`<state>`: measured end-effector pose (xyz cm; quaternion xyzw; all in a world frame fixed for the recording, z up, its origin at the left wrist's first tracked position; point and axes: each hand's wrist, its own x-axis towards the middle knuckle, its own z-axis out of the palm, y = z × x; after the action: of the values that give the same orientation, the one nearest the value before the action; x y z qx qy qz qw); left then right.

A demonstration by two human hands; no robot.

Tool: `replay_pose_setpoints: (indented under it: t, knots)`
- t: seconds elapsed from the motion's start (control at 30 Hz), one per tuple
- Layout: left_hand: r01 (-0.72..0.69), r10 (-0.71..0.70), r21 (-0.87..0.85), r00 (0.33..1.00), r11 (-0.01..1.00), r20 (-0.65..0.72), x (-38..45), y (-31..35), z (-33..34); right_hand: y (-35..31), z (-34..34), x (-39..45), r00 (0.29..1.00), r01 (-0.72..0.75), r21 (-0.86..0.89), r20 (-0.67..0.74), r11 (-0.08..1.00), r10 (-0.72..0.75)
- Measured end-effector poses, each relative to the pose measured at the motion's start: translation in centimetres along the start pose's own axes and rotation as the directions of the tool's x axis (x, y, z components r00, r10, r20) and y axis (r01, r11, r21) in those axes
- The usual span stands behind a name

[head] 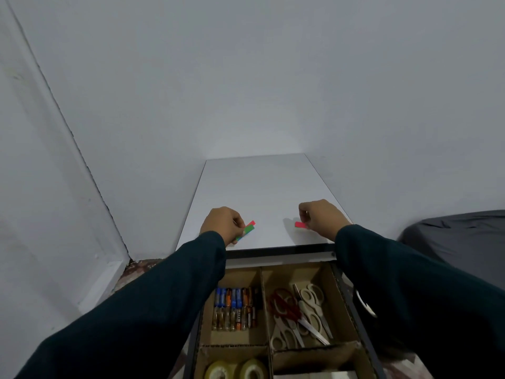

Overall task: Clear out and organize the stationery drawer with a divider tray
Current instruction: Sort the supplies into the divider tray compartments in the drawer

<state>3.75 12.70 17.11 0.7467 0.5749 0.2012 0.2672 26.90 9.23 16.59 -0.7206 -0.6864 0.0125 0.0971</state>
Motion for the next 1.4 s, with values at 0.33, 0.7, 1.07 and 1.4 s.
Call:
replay_pose_setpoints:
  t: [0.33,0.7,1.07,1.4]
  knots:
    - [-0.120,0.107,0.483,0.993,0.867,0.055,-0.4,0.4,1.4,-1.0,0.6,-1.4,1.000,-0.017,0.045,0.005,0.999,0.017]
    - [-0.109,0.096,0.421,0.994,0.900,0.053,-0.6,0.5,1.7,-1.9,0.7,-2.4,0.995,-0.099,0.114,-0.018,0.989,0.102]
    - [0.012,-0.014,0.033,0.998,0.999,0.063,-7.0,0.1,2.4,-3.4,-0.1,-9.6,0.987,-0.153,0.348,0.003,0.925,0.162]
    - [0.189,-0.152,-0.236,0.974,0.953,0.166,-14.0,-1.4,5.2,-3.5,1.6,-16.3,0.978,-0.210,0.373,0.061,0.904,0.202]
